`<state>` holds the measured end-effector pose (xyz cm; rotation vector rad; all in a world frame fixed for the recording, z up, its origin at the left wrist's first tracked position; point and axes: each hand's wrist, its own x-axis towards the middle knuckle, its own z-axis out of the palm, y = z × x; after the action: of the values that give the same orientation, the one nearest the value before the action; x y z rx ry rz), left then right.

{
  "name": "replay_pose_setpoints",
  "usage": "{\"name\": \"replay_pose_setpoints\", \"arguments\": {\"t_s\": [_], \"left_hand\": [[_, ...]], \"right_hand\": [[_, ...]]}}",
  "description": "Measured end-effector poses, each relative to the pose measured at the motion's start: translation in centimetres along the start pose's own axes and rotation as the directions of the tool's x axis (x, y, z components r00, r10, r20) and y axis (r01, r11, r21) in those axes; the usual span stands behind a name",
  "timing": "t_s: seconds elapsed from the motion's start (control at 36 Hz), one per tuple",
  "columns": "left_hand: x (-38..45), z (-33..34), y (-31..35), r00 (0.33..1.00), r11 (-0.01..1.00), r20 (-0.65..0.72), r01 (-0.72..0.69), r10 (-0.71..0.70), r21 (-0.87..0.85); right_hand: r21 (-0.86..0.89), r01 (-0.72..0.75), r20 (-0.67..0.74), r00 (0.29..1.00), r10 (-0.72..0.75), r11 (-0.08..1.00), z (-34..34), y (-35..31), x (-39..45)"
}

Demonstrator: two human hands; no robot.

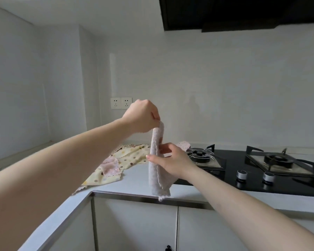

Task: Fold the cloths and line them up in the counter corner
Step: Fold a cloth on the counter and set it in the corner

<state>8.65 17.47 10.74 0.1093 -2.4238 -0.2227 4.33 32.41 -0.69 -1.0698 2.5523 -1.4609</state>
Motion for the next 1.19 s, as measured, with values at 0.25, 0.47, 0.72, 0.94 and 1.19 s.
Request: {"name": "replay_pose_setpoints", "arguments": {"t_s": [0.25, 0.47, 0.72, 0.94, 1.19], "left_hand": [[-0.9, -2.4, 2.3, 0.869, 0.985, 0.476, 0.171, -0.137, -0.028], [-0.2, -2.1, 0.8, 0.827, 0.949, 0.551, 0.253, -0.113, -0.185], [0.8, 1.7, -2.5, 0.963, 0.977, 0.227, 0.174, -0.143, -0.122], [1.9, 4.4, -5.2, 0.993, 0.993, -0.025, 0.114, -0.114, -0.002], [1.4, 5.0, -6.3, 0.984, 0.976, -0.139, 0.083, -0.112, -0.200]], "right_hand": [[-0.112, 0.015, -0.143, 0.989, -0.031, 0.994, -2.9, 0.6, -2.0], [-0.118, 0.025, -0.070, 0.997, -0.033, 0.993, -5.7, 1.9, -1.1], [-0.471, 0.013, -0.032, 0.999, -0.032, 0.882, -7.0, 3.9, 2.1], [-0.470, -0.099, -0.280, 0.959, -0.041, 0.877, -9.3, 5.4, 6.2], [-0.428, 0.030, -0.360, 0.911, -0.200, 0.903, -11.0, 5.3, 6.9]]}}
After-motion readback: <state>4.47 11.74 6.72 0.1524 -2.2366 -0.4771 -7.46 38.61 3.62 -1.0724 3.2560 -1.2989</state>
